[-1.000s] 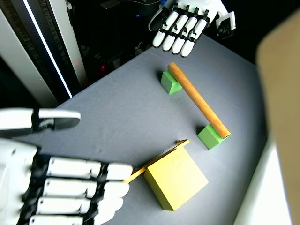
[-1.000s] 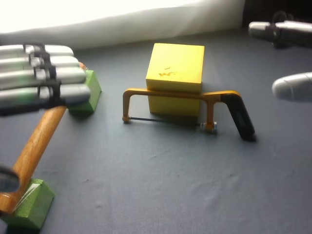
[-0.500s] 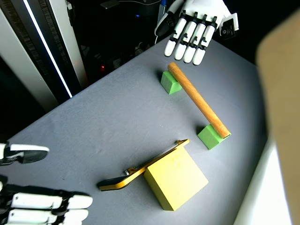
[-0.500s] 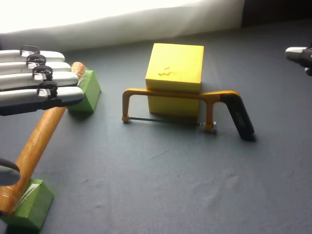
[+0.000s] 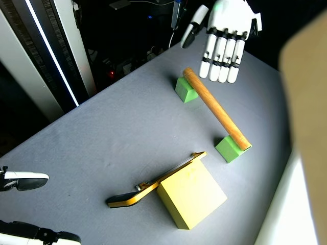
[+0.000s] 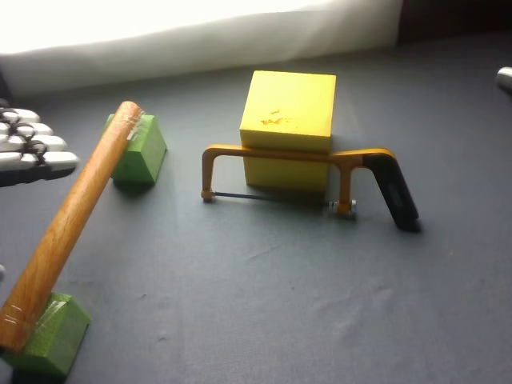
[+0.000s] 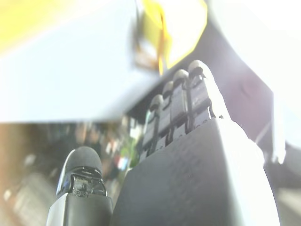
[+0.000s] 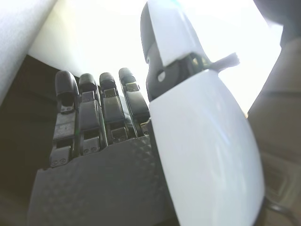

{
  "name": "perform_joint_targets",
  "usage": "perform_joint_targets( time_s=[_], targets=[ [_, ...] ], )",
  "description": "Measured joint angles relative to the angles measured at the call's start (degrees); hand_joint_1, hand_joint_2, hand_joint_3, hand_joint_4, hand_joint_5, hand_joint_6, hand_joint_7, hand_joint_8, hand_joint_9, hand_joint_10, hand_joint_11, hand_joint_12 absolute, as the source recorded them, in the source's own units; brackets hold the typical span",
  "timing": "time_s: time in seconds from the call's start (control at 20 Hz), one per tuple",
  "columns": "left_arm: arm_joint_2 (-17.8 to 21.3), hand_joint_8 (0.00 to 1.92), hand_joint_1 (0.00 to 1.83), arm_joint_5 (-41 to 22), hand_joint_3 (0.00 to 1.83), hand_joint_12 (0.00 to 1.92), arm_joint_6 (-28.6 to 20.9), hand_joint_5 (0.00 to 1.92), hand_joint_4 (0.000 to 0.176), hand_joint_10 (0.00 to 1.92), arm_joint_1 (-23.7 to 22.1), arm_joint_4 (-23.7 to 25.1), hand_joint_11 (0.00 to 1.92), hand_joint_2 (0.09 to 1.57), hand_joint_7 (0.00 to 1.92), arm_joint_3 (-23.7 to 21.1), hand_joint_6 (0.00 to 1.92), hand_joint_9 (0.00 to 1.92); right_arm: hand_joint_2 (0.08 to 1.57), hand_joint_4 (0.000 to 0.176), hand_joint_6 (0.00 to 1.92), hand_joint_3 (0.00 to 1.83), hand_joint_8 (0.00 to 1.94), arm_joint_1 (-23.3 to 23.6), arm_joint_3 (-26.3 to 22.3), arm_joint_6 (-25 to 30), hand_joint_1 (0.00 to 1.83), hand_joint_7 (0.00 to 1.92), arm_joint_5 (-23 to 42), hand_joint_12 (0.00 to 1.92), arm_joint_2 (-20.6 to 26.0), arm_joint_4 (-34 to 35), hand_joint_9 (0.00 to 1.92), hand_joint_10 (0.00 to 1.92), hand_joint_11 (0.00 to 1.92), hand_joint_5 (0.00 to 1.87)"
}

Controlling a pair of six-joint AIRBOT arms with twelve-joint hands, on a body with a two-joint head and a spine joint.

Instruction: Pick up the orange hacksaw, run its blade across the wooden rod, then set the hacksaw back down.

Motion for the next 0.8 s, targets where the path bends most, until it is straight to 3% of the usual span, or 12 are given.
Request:
perform_joint_targets(
  time_s=[0.2, 0.25, 0.5, 0.7, 0.8],
  targets=[
    [4.13, 0.0, 0.06, 8.07, 0.0, 0.06, -0.15, 0.03, 0.0, 0.0, 1.38, -2.12, 0.01, 1.26, 0.04, -4.22, 0.0, 0.03, 1.14, 0.0, 0.01, 0.0, 0.01, -1.84, 0.17, 0.79, 0.91, 0.06, 2.36, 0.65, -2.21, 3.63, 0.11, 0.0, 0.0, 0.09],
    [5.29, 0.0, 0.07, 11.41, 0.0, 0.06, -0.11, 0.03, 0.0, 0.0, 1.25, -2.38, 0.01, 1.27, 0.04, -5.09, 0.0, 0.03, 1.18, 0.0, 0.0, 0.01, 0.0, -2.05, 0.55, 1.03, 0.85, 0.04, 2.32, 0.56, -3.17, 3.61, 0.08, 0.0, 0.0, 0.07],
    [11.93, 0.0, 0.05, 22.56, 0.0, 0.1, -0.9, 0.03, 0.0, 0.0, -1.64, -3.54, 0.0, 1.27, 0.05, -11.15, 0.0, 0.04, 1.14, 0.0, 0.01, 0.0, 0.0, -1.73, 1.51, 2.71, 0.91, 0.06, 0.9, 0.53, -4.63, 1.64, 0.1, 0.0, 0.0, 0.12],
    [15.85, 0.0, 0.04, 23.78, 0.0, 0.16, -0.39, 0.04, 0.0, 0.0, -3.23, -2.49, 0.0, 1.27, 0.05, -14.91, 0.0, 0.05, 1.16, 0.0, 0.0, 0.0, 0.0, 1.46, 6.47, 7.61, 0.85, 0.04, -2.12, 0.63, -5.68, -7.23, 0.1, 0.0, 0.0, 0.08],
    [18.08, 0.0, 0.05, 24.13, 0.0, 0.21, -0.33, 0.05, 0.0, 0.0, -4.07, -1.73, 0.0, 1.27, 0.06, -16.46, 0.0, 0.07, 1.15, 0.0, 0.0, 0.0, 0.0, 2.01, 8.2, 8.57, 0.88, 0.05, -2.01, 0.6, -6.14, -7.72, 0.1, 0.0, 0.0, 0.08]
  ],
)
